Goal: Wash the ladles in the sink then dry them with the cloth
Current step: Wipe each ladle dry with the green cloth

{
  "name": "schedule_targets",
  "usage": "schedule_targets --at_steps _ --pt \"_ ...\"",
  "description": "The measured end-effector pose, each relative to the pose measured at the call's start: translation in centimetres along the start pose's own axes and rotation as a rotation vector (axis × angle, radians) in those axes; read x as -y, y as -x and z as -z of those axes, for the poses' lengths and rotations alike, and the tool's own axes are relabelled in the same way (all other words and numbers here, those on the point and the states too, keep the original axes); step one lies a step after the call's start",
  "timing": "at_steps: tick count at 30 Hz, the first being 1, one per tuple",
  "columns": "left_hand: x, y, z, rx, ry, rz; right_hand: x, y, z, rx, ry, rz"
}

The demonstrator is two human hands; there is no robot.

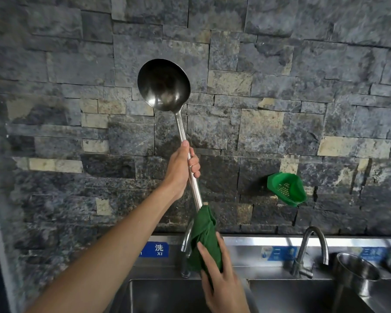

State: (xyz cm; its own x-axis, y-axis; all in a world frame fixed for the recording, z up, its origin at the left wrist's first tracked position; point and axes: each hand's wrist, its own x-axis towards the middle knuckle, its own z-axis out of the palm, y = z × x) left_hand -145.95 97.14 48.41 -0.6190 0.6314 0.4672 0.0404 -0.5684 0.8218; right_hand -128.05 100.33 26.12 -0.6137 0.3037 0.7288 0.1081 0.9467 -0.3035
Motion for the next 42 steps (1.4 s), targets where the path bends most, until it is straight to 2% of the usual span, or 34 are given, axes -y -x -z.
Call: schedule_targets --at_steps 5,8,12,15,21,24,26,28,30,32,36,39,40,42 --pt "-0.4 -0.9 1.2 -0.039 0.007 -0.026 -1.7 4.5 0.7 0.106 0.115 0.019" --pt "-1.3 -1.3 1.9 -0.036 -0.037 -0.04 -2.3 5.4 1.0 0.08 0.076 -0.128" --pt "0.4 0.1 2.2 -0.004 -0.204 -0.03 -5.8 4.9 2.4 0.208 0.036 -0.221" --pt "3.4 2.0 2.3 0.018 -0.282 0.008 -6.3 2.8 3.1 0.126 -0.041 -0.25" --pt "9.2 6.7 2.5 0.023 -0.42 0.091 -4.2 -3.3 5.9 -0.177 -0.111 -0.058" --pt "10.9 8.7 2.1 -0.002 -0.415 0.165 -2.9 -6.5 6.9 -0.291 -0.052 0.131" --pt "11.6 9.9 1.3 -0.001 -0.377 0.193 -2.8 -8.3 6.8 -0.244 0.066 0.285" --pt "11.8 11.0 0.5 0.005 -0.359 0.192 -2.9 -9.7 6.6 -0.058 0.212 0.423" --pt "12.1 11.9 -0.1 0.053 -0.428 0.139 -3.4 -10.7 6.3 0.137 0.352 0.517" --pt "12.4 12.5 0.3 0.075 -0.579 0.061 -3.9 -11.5 6.0 0.215 0.475 0.615" --pt "12.7 13.3 2.4 0.16 -0.703 0.032 -4.9 -12.4 4.9 0.174 0.602 0.774" --pt "12.9 13.9 3.2 0.146 -0.747 0.051 -5.1 -13.1 4.3 0.12 0.626 0.789" --pt "13.1 14.3 3.4 0.128 -0.805 0.051 -5.1 -13.5 4.2 0.116 0.637 0.786" --pt "13.6 15.4 3.6 0.089 -1.103 0.074 -5.3 -14.1 4.1 0.106 0.659 0.761"
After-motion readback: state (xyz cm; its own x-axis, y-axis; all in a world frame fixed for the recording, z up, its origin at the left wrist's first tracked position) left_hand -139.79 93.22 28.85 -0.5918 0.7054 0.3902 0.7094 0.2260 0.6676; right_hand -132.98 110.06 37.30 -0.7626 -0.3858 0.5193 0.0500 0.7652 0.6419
